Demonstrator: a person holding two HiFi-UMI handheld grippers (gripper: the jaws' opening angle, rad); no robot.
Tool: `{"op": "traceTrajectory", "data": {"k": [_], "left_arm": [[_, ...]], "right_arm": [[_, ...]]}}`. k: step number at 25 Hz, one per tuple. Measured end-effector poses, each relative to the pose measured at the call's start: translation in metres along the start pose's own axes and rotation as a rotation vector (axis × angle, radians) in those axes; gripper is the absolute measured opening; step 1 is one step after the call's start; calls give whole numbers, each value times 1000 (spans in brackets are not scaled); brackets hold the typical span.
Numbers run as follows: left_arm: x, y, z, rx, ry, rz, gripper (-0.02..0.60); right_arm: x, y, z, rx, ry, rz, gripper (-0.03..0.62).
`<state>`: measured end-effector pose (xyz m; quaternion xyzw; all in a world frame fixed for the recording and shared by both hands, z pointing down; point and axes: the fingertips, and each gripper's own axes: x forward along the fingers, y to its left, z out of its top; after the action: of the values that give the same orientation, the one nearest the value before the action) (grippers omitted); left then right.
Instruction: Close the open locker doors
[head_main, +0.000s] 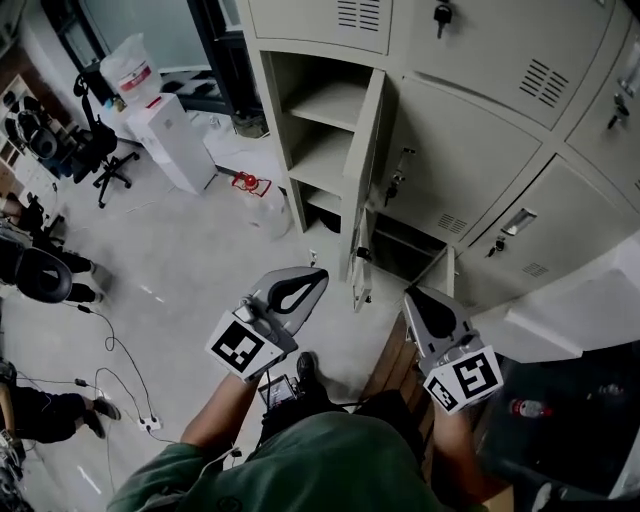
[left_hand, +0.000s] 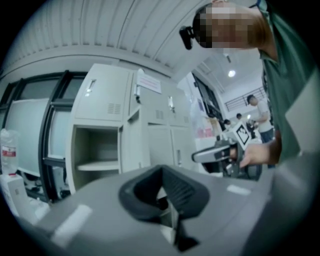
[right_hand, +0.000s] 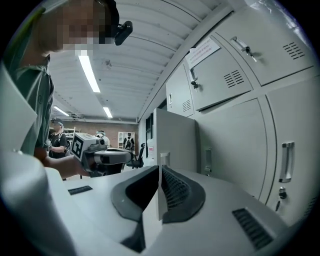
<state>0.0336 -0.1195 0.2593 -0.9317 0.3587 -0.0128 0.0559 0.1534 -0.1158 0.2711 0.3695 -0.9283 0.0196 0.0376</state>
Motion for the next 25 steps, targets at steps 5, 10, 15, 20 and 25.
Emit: {"op": "traceTrajectory", "data": {"k": [5,10,15,20,25], "left_arm": [[-7,37,-10,-14,18,-30,2],[-11,60,-16,-29,10,-62,2],[-16,81,-21,-44,-3,-74,2],[-27,105,-29,-68,-15,-51,2],[-45,133,-36,-82,-25,0,2]], "right_arm": [[51,7,3,-18,-5,32,8],[90,11,-2,-23,14,53,17],[119,12,-10,-25,50,47,69],[143,25,-9,-36,57,58,64],[177,41,-5,-55,66,90,64]]}}
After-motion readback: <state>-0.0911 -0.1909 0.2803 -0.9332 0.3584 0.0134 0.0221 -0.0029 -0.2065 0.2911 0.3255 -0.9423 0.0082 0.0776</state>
